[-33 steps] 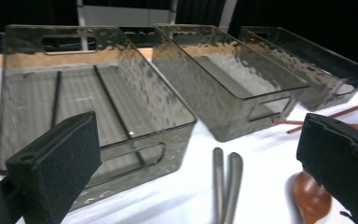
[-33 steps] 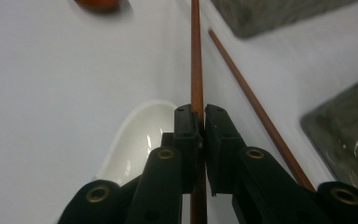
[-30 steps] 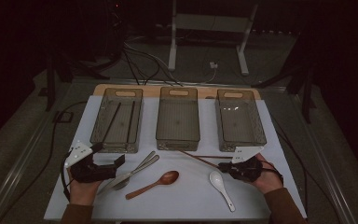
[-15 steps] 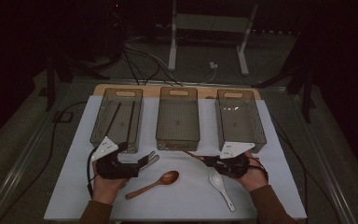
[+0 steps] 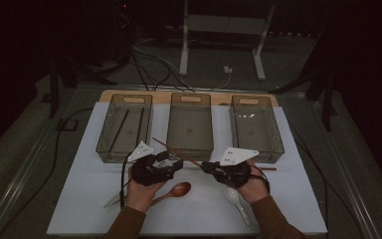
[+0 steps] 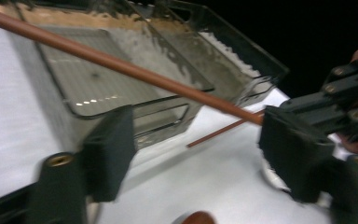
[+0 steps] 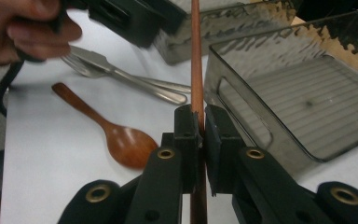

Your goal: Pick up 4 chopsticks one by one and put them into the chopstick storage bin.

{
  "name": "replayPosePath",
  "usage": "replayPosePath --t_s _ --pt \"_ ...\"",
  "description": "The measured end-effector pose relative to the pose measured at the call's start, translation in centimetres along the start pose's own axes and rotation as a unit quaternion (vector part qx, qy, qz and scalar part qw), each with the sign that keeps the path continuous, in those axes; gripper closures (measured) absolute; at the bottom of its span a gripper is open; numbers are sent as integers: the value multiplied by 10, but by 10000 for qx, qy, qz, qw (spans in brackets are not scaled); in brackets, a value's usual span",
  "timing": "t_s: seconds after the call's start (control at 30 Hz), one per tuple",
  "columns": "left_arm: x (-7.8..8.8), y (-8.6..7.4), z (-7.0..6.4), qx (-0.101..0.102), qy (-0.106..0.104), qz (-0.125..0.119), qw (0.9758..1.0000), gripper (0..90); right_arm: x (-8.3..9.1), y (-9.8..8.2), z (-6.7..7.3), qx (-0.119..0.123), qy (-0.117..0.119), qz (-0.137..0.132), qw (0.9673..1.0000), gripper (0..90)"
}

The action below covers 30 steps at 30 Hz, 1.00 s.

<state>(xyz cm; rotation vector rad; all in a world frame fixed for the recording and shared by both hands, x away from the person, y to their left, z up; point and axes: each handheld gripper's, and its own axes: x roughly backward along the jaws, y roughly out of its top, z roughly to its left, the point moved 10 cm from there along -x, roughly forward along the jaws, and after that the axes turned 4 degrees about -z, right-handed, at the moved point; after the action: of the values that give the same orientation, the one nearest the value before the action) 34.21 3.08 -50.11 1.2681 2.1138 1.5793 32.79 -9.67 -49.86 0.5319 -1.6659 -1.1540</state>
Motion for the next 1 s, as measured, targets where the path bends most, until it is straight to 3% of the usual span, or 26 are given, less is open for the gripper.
replayPosePath --t_s 0.17,0.6,0.83,0.87,1.0 --pt "-7 0 -5 214 -283 -38 9994 534 -8 5 7 -12 26 -58 10000 846" --pt "-4 6 -18 508 -802 -246 9952 779 -21 11 18 -42 39 -191 9998 846" --pt "-3 9 -22 638 -975 -238 9929 850 -27 12 20 -99 61 -197 9997 836" --pt "-3 9 -22 636 -957 -229 9931 852 -27 12 19 -104 30 -195 9998 818" --pt "0 12 -18 614 -857 -239 9941 856 -27 11 18 -204 29 -162 9997 525"
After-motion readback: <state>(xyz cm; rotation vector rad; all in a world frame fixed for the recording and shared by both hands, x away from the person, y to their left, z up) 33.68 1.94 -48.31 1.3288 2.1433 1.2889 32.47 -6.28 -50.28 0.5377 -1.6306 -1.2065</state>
